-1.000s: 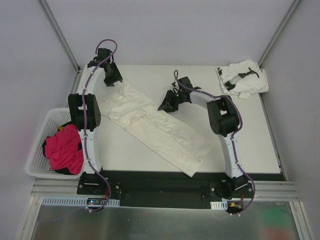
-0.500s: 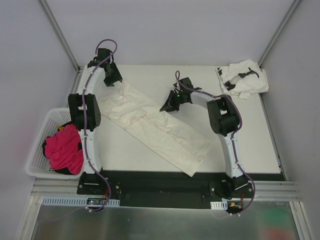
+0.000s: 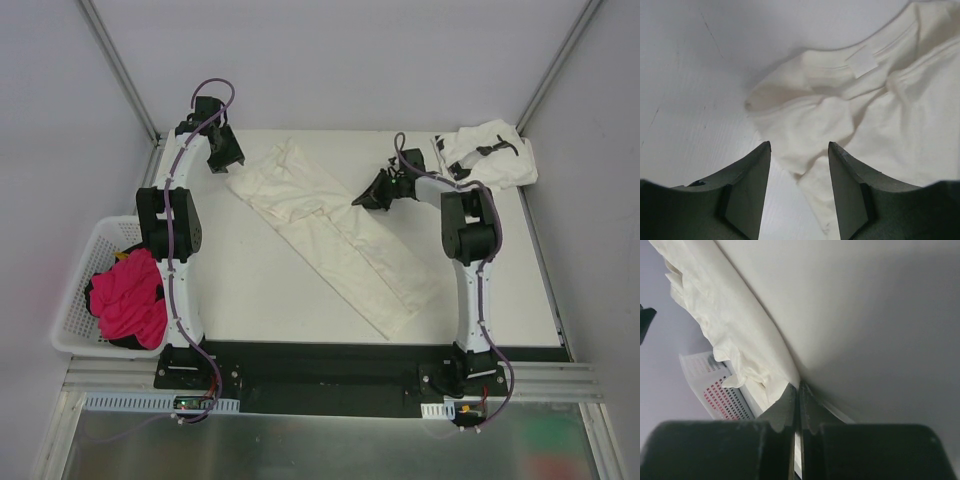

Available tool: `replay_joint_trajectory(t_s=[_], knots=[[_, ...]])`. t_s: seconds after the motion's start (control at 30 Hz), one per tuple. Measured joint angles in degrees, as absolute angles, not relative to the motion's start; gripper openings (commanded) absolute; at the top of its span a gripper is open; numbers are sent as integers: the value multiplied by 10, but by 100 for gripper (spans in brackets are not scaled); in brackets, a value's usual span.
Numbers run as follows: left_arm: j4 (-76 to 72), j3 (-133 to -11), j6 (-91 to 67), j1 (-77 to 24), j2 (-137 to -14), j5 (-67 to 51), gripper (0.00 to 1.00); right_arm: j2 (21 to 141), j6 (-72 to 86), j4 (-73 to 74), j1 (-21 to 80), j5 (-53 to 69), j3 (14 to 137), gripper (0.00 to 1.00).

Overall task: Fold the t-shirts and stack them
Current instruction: Rotate the tshirt 90 degrees

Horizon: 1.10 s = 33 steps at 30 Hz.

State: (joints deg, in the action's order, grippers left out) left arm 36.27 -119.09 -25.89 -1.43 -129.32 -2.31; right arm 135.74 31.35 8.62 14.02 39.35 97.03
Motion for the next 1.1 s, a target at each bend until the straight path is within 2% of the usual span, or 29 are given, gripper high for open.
replay_joint_trajectory(t_s=[0.23, 0.5, 0.7, 0.93, 1.1], knots=[[362, -1191, -250, -14, -1293, -18, 49, 1318, 328, 54, 69, 383, 900, 1], [363, -1191, -244, -14, -1293, -12, 49, 1192, 345, 28, 22, 284, 735, 1], [363, -1194, -242, -15, -1293, -12, 49, 1121, 365, 14, 57, 233, 644, 1], [363, -1206, -234, -19, -1293, -13, 49, 1119, 386, 6, 135, 218, 642, 1], [362, -1212, -231, -27, -1293, -13, 49, 1121, 390, 6, 140, 218, 645, 1]])
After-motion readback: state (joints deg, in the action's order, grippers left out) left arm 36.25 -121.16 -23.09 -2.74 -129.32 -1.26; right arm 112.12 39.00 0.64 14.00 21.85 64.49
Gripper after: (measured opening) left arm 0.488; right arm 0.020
